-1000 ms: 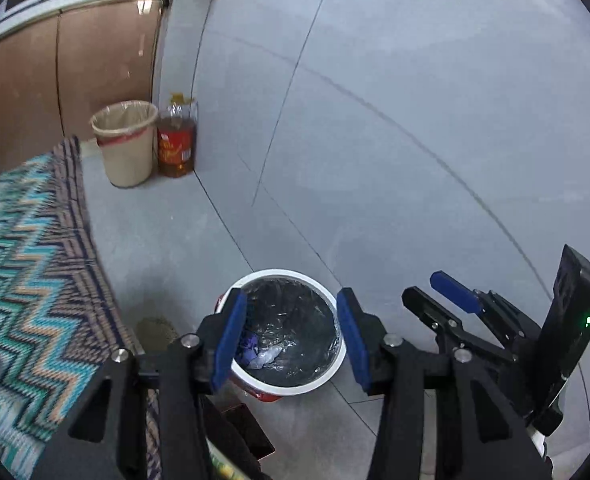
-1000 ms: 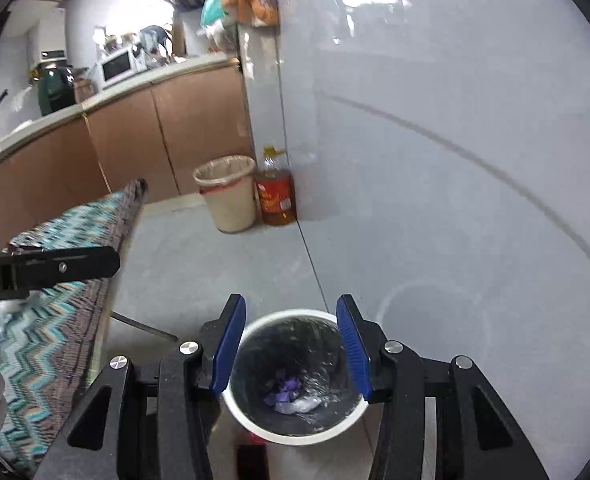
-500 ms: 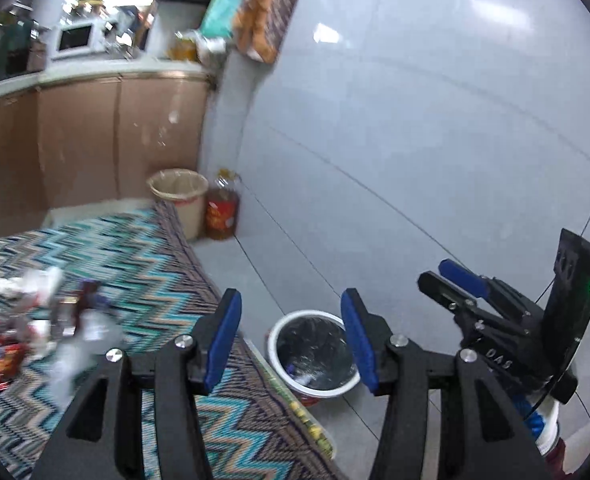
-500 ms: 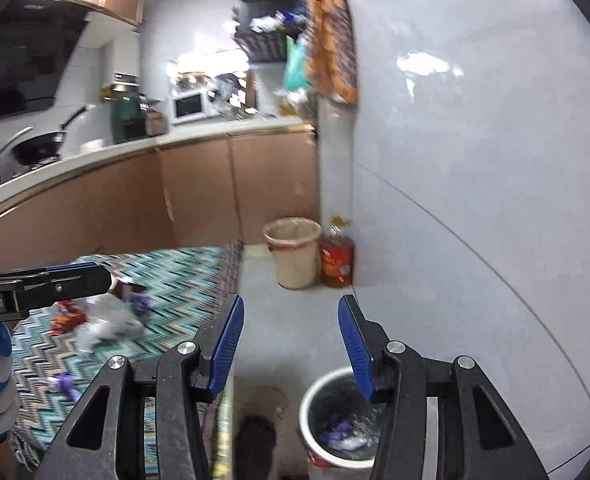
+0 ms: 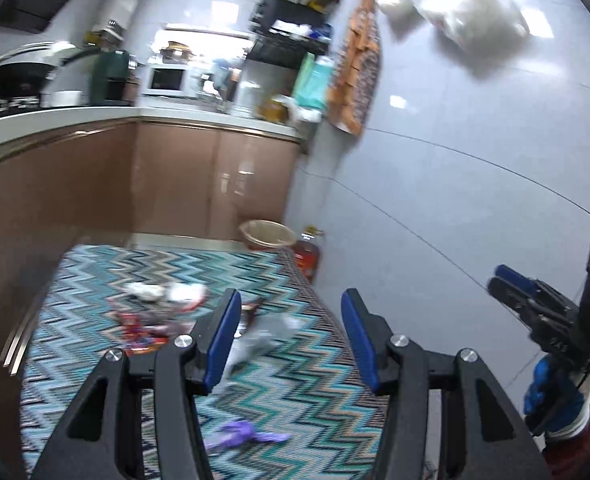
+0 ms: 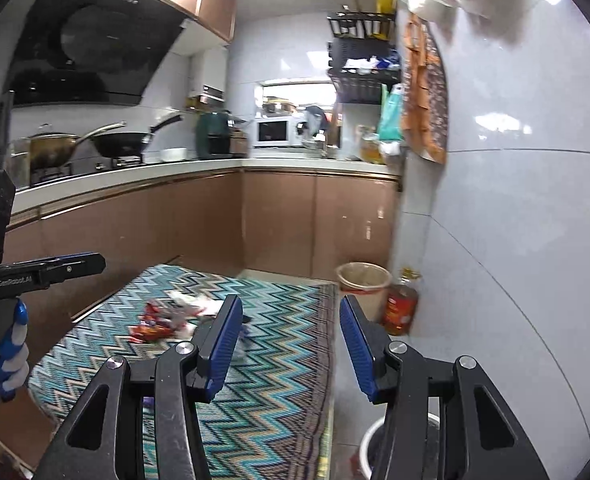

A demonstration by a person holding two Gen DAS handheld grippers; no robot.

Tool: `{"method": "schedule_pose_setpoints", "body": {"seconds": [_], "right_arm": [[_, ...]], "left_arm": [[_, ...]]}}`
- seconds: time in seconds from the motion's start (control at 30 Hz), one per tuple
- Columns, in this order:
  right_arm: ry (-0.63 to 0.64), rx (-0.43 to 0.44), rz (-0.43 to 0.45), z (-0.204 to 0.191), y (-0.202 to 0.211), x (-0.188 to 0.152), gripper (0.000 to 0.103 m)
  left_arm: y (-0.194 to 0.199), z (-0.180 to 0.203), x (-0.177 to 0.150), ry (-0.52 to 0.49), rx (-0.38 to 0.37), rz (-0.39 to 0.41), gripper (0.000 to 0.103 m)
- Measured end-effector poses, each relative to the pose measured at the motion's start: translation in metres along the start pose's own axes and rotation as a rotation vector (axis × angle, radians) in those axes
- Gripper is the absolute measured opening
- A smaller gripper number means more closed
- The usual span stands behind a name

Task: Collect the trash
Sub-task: 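Move both tools back over the table toward the remaining trash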

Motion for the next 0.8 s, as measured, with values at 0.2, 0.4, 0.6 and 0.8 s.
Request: {"method": "schedule_pose_setpoints", "body": {"seconds": [0.2,0.4,0.6,0.8], "right_arm": [[-0.006,0.074,-0.012,-0.025,-0.016,-0.001,0.050],[-0.015,0.119,-0.061,-0.037,-0.039,-0.018,0.050],[-0.046,0.134,-0.144,-0.043,-0.064,-0.046,0.050],[-0.085,0.161,-0.236,-0.053,-0.090,-0.078,0.050]], "left_arm": [[0.019,-0.054,0.002,0.033,0.086,0.024,0.050],[0.013,-0.073,-0.038,0.054,0.068,-0.049,0.050],[-0.015,-0.062,-0.117,0.025,-0.027,-0.233,0.050],[-0.042,-0.051,-0.184,-0.048,-0.082,-0.386,0.050]]}}
Point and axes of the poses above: each gripper's, at about its wrist camera, not at the fingertips, and y roughly against the way its jaws point, z to its right, x to its top, the point moved 10 cm from there along -y, roughly the way its jaws point, and after that the axes turned 8 degrees about z, right-handed, at the moved point
